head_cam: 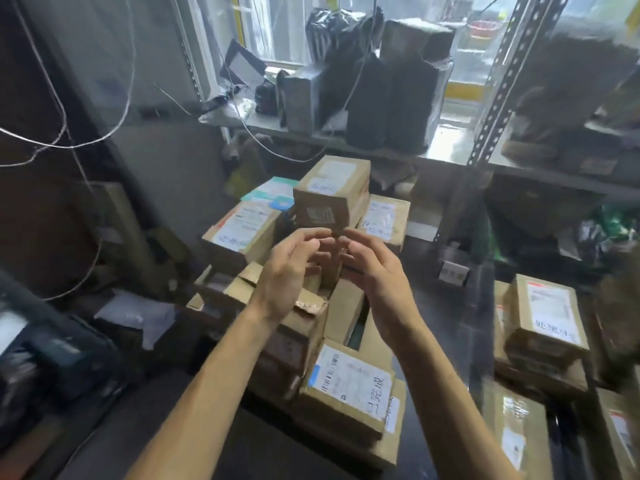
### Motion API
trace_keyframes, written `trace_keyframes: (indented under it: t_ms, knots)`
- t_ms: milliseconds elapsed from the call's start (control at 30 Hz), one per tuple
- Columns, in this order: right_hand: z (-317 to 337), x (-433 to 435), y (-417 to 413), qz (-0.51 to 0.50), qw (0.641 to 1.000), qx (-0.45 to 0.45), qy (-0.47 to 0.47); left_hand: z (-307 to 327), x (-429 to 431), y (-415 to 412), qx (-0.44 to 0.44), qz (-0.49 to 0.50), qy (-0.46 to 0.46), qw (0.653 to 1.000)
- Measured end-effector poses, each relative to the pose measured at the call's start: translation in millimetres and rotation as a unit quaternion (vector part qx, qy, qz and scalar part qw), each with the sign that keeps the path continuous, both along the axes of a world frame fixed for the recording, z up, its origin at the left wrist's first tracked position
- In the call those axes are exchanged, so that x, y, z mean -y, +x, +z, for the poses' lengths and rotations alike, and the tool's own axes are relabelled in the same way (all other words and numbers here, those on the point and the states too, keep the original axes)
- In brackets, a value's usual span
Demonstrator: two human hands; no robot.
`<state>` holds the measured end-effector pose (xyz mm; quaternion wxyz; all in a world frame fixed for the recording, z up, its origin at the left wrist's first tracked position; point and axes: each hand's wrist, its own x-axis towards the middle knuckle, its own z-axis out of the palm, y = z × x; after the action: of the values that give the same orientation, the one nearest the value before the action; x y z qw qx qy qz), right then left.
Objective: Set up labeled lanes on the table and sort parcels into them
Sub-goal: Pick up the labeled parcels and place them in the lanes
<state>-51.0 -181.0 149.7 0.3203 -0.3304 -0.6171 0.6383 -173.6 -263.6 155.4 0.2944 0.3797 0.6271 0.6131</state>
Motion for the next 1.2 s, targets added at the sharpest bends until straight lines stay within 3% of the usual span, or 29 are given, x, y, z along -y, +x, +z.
trace_keyframes:
  t_ms: [400, 500, 700, 833, 1033, 1200]
  knots:
    - [-28.6, -90.1, -94.4, -0.171, 0.978, -0.023, -0.115, -19.0, -71.7, -108.7, -0.016, 0.081, -0.023, 0.996]
    - [-39.0, -125.9, -111.9, -0.186, 0.972, -0.019, -0.141, -22.9, -108.2, -132.5, -0.035, 0.079, -0.065, 0.994]
    - [-49.3, -151.0, -146.2, -0.151, 0.978, -0.012, -0.142, -30.4, -157.0, -155.0, 0.009, 0.008, -0.148, 0.989]
    - [-57.0, -152.1, -154.0, -0.159, 0.98, -0.01, -0.116, -38.0, -166.3, -159.3, -0.002, 0.014, -0.138, 0.99]
    - [-43.7, -141.7, -139.1, -0.185, 0.967, -0.064, -0.164, -17.7, -167.4, -151.7, -0.049, -0.012, -0.087, 0.995]
    - [-22.3, -118.7, -98.8, -0.247, 0.96, -0.091, -0.093, -0.2, -159.1, -126.1, -0.054, -0.085, -0.061, 0.993]
